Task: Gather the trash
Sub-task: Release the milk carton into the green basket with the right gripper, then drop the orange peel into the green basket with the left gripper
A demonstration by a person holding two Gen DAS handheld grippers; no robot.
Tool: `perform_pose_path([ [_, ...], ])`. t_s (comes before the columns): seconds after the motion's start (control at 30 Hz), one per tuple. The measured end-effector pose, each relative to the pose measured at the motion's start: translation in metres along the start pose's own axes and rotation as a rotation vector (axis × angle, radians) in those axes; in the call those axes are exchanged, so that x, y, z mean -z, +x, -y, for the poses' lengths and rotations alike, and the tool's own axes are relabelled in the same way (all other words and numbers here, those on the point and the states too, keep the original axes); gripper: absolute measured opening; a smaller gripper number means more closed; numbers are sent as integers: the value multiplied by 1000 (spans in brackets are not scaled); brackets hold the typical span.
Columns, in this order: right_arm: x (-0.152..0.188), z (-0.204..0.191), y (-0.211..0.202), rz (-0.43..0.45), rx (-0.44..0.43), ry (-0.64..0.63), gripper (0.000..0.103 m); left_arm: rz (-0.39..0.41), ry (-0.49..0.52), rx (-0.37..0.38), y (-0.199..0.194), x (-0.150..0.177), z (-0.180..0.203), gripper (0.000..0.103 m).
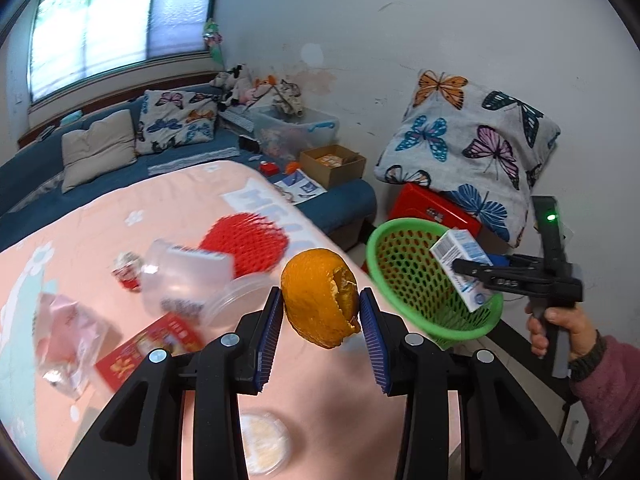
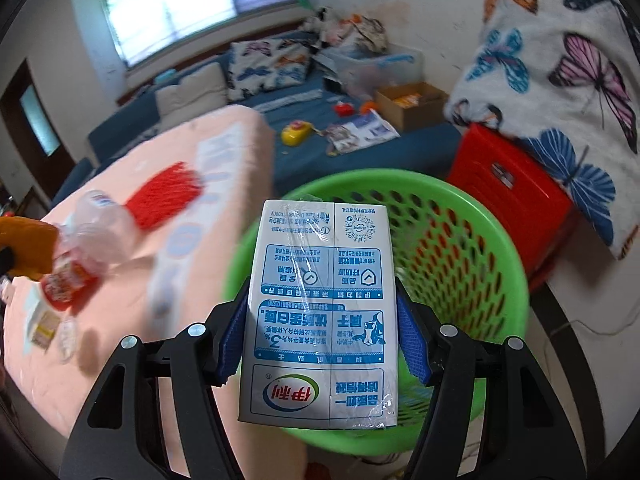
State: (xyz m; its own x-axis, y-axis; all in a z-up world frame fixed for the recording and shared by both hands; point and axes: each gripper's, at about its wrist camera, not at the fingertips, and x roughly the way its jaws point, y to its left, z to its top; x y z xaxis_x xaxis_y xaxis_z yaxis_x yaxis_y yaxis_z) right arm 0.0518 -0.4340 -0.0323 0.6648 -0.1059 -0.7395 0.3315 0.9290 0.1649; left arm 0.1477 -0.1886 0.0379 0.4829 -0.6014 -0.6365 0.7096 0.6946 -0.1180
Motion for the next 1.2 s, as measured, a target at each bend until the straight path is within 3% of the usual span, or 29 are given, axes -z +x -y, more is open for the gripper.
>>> perform_pose_path([
  [0.37,1,35,10,13,44,42,75,-34,63,66,44,-30,51,38],
  [0.83,27,50,-37,70,55,34,79,-129,154,140,116,-42,124,40],
  [1.2,41,64,-56,80,53,63,80,-182,176,142,145,-37,153,53],
])
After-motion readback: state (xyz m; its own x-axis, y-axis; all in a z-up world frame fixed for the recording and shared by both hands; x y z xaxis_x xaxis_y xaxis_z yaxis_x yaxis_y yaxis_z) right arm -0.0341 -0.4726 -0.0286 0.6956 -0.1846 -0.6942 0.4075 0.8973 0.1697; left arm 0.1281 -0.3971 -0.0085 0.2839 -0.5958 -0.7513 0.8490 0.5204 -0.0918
